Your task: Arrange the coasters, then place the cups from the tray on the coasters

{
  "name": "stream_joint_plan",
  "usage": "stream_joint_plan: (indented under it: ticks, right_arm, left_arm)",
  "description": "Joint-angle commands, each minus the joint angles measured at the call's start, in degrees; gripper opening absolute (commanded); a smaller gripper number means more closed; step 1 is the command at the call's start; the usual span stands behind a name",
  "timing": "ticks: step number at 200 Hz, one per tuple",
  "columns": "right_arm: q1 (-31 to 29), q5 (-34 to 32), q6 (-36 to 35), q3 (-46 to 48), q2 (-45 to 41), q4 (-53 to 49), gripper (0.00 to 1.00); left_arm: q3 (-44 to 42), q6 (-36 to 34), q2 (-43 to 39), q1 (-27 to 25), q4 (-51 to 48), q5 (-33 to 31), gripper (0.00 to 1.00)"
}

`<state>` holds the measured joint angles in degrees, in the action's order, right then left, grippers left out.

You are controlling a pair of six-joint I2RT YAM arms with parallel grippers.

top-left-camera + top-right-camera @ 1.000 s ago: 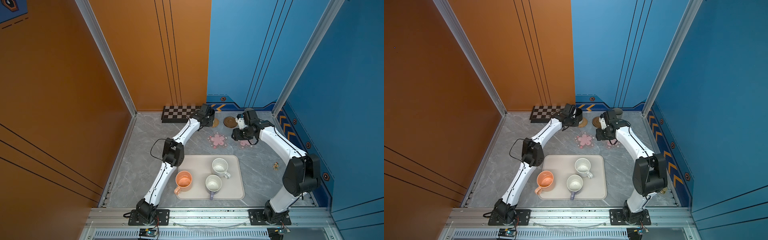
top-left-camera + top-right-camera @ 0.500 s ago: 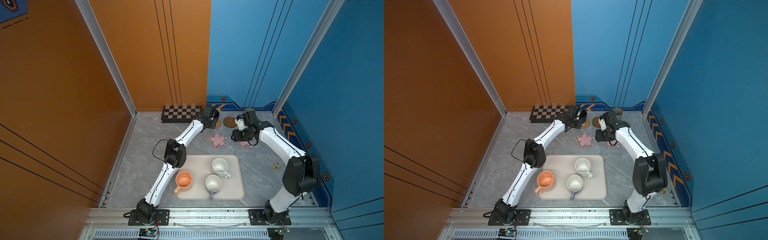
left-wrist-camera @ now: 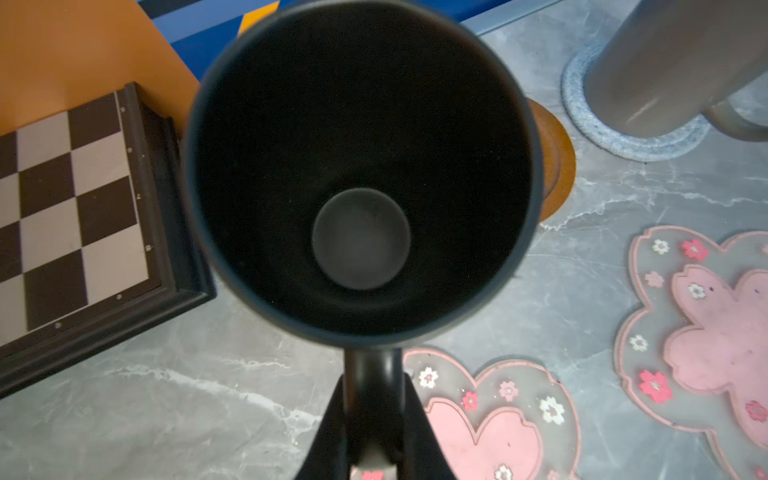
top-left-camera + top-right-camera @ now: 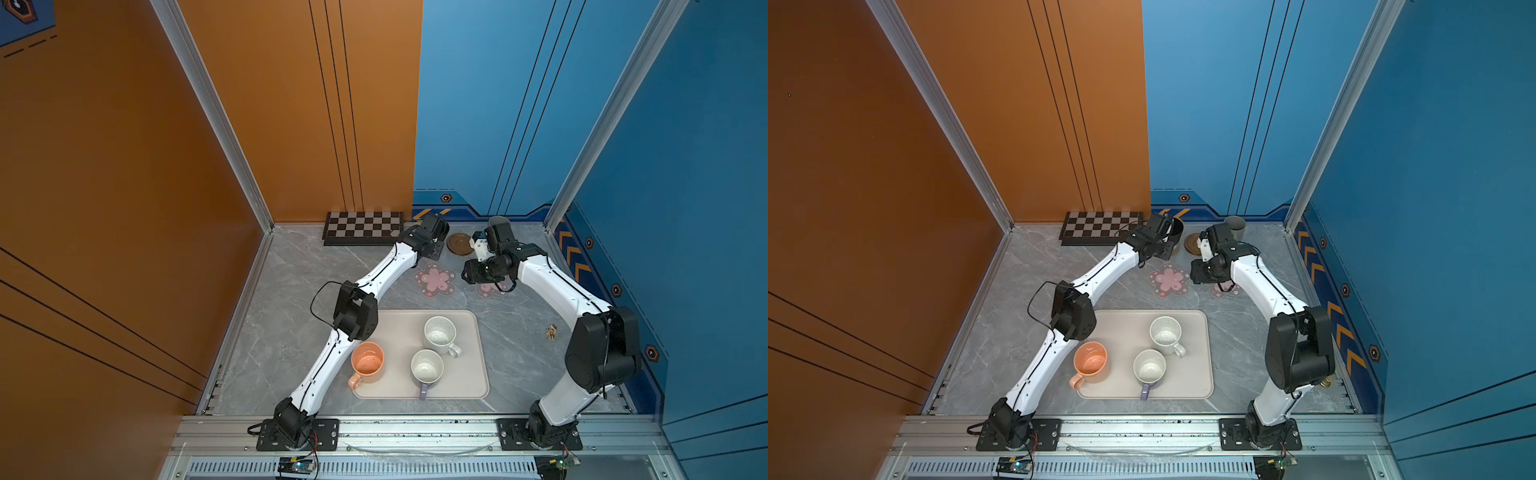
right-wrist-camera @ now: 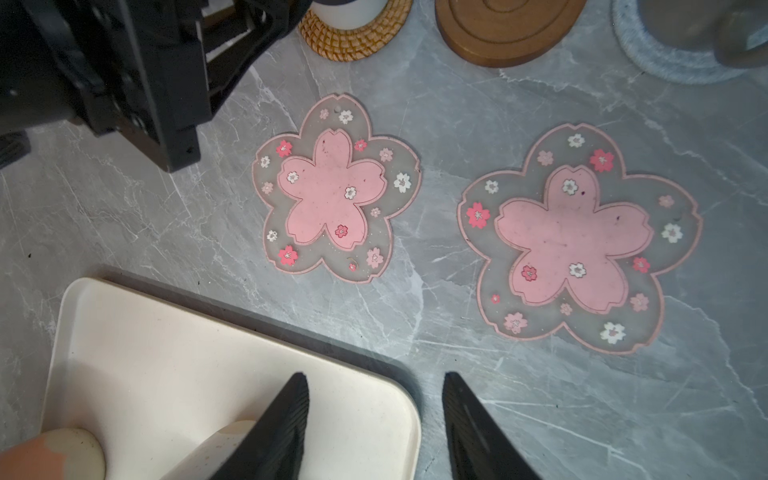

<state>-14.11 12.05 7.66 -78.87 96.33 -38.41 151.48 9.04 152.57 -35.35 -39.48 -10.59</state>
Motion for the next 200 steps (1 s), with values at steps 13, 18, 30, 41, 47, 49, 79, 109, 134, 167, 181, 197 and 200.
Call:
stream_joint_plan:
  ticks: [13, 18, 30, 41, 47, 49, 79, 109, 134, 167, 181, 197, 200]
  right_arm:
    - [0.6, 1.0, 0.6, 0.7, -1.9, 0.3, 0.54]
    - [0.6, 1.0, 0.6, 0.7, -1.9, 0.3, 0.54]
    - [0.8, 1.0, 0.6, 0.7, -1.9, 0.4, 0.55]
    - [0.9, 1.0, 0.6, 0.9, -1.8, 0.5, 0.54]
    - [0.9, 1.1, 0.6, 0.9, -1.7, 0.5, 0.54]
    - [0.9, 1.1, 0.7, 0.9, -1.7, 0.5, 0.55]
    - [1.1, 1.6, 0.9, 0.8, -1.3, 0.7, 0.55]
    - [1.0, 1.7, 1.0, 1.2, -1.4, 1.0, 0.54]
    - [1.2, 1.7, 1.1, 1.4, -1.4, 1.2, 0.55]
    - [1.2, 2.2, 1.2, 1.5, -1.2, 1.4, 0.55]
    - [1.2, 2.2, 1.3, 1.6, -1.2, 1.5, 0.55]
    - [1.3, 2.3, 1.3, 1.6, -1.1, 1.6, 0.54]
    - [1.3, 2.3, 1.3, 1.6, -1.1, 1.6, 0.54]
  left_arm:
    - [1.4, 3.8, -3.6, 1.7, 7.1, -0.7, 0.07]
    - [1.4, 4.1, -3.4, 1.8, 7.3, -0.3, 0.07]
    - [1.4, 5.0, -3.0, 2.0, 8.0, 0.5, 0.07]
    - [1.5, 5.6, -2.7, 2.1, 8.7, 1.1, 0.07]
    - [1.5, 6.1, -2.6, 2.1, 8.9, 1.3, 0.07]
    - [1.5, 6.2, -2.6, 2.2, 9.0, 1.4, 0.07]
    - [1.4, 7.6, -2.0, 2.2, 9.6, 1.9, 0.07]
    - [1.1, 8.7, -0.9, 2.0, 9.6, 3.1, 0.07]
    - [0.9, 9.0, -0.3, 1.4, 9.7, 3.0, 0.07]
    - [-0.5, 9.9, -0.3, 1.4, 9.6, 3.0, 0.07]
    - [-1.2, 10.0, -0.3, 1.4, 9.7, 3.1, 0.07]
    - [-1.7, 10.3, -0.3, 1.4, 9.7, 3.0, 0.07]
    - [-1.8, 10.4, -0.3, 1.4, 9.7, 2.9, 0.07]
